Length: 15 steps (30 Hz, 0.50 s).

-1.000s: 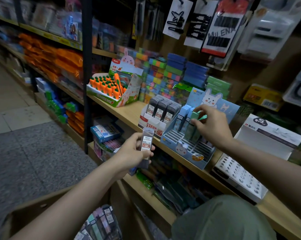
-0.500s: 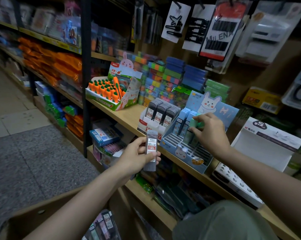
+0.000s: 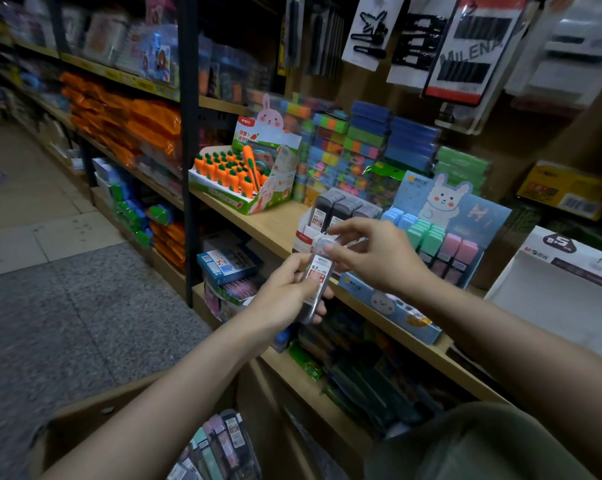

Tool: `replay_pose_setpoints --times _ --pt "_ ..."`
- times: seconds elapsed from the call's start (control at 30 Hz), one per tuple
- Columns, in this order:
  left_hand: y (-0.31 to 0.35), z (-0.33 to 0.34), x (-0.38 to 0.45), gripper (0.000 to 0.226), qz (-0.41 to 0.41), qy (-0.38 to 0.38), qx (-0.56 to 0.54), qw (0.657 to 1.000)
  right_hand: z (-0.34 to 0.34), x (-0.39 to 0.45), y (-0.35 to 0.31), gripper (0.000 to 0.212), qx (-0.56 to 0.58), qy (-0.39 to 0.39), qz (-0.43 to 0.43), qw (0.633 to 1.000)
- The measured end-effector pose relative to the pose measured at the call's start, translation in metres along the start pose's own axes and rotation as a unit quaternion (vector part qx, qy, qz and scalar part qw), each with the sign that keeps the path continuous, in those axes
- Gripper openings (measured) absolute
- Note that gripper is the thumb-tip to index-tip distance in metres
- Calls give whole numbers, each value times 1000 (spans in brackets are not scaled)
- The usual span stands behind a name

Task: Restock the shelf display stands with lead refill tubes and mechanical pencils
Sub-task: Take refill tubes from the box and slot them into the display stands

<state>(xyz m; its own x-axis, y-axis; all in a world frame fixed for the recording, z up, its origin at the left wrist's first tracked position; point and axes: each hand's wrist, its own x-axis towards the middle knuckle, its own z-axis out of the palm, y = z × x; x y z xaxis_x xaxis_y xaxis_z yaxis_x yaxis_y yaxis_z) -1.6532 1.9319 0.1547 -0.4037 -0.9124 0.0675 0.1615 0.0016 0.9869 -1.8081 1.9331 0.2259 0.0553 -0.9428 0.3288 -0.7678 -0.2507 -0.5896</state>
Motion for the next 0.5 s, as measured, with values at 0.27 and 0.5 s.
replay_pose_setpoints --times 0.27,0.5 --pt "1 -28 37 46 53 73 265 960 -58 48 -1 12 26 98 -1 995" --pt "-9 -17 60 60 173 52 428 885 -64 76 24 8 -174 161 -49 970"
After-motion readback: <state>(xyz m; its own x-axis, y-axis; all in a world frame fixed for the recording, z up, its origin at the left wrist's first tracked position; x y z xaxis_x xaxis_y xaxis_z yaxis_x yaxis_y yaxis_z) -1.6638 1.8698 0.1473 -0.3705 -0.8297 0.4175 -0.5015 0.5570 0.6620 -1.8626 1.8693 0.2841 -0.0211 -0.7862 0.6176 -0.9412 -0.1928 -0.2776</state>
